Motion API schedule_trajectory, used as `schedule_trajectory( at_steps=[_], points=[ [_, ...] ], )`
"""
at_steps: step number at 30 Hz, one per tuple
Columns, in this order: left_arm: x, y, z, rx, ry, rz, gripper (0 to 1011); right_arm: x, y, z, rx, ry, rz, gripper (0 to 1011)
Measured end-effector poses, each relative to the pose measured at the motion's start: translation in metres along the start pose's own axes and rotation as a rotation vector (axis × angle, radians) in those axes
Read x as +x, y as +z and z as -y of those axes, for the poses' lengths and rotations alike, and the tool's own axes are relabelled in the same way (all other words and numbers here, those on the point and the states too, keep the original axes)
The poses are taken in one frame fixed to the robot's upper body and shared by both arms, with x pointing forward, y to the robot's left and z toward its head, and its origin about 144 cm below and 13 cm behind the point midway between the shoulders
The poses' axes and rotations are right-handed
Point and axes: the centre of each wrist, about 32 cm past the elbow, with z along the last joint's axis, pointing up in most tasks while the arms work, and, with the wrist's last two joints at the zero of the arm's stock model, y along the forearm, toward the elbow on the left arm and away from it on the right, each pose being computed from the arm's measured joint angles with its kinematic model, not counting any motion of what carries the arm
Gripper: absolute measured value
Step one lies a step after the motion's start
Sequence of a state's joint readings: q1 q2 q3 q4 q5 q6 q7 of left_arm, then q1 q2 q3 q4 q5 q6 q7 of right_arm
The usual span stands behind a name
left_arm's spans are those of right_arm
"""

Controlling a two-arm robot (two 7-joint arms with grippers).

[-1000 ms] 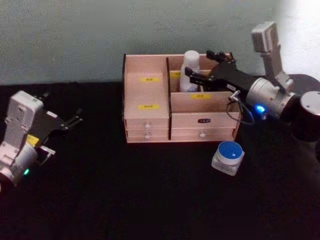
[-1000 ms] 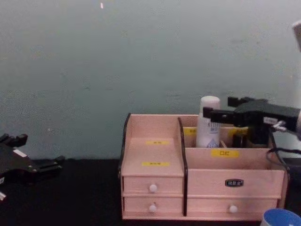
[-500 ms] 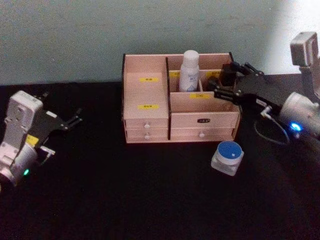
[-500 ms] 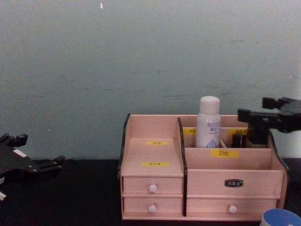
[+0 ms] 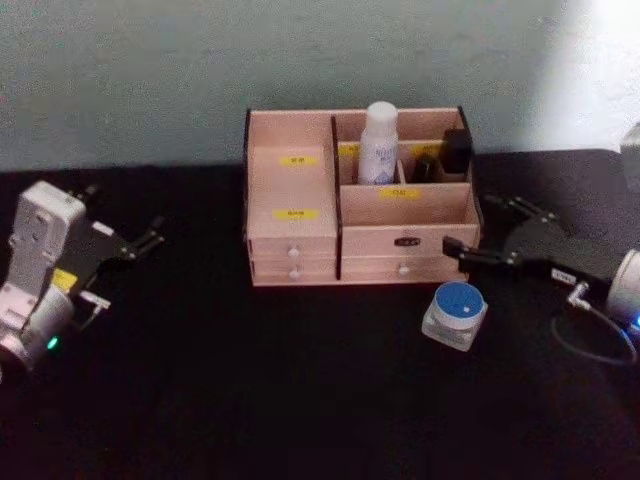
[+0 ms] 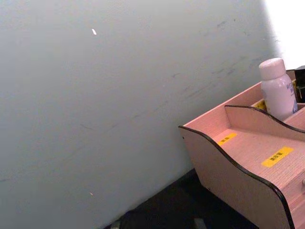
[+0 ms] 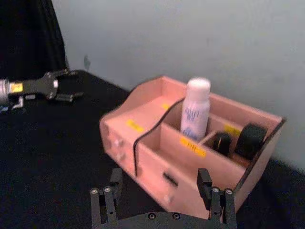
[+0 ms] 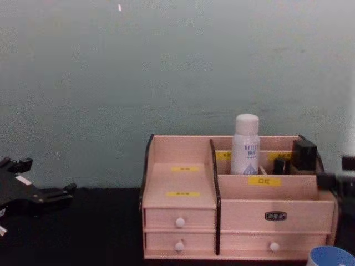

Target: Pick up the facial cleanser and watermelon frost from the table and place them into the tiered storage box.

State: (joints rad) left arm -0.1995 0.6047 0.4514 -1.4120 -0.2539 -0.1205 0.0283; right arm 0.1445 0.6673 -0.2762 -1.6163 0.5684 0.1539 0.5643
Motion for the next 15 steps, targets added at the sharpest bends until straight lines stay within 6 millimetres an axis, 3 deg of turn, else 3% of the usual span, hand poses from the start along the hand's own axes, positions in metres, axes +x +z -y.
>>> schedule_trajectory(
  at_steps=[7, 15],
  points=[
    [0.0, 0.0, 0.0, 0.0, 0.0, 0.0, 1001, -0.01, -0.012, 0.008, -0.074, -0.01, -0.035, 1000],
    [0.0, 0.0, 0.0, 0.0, 0.0, 0.0, 1001, -0.013, -0.021, 0.003, -0.147, -0.014, -0.026, 1000]
  ],
)
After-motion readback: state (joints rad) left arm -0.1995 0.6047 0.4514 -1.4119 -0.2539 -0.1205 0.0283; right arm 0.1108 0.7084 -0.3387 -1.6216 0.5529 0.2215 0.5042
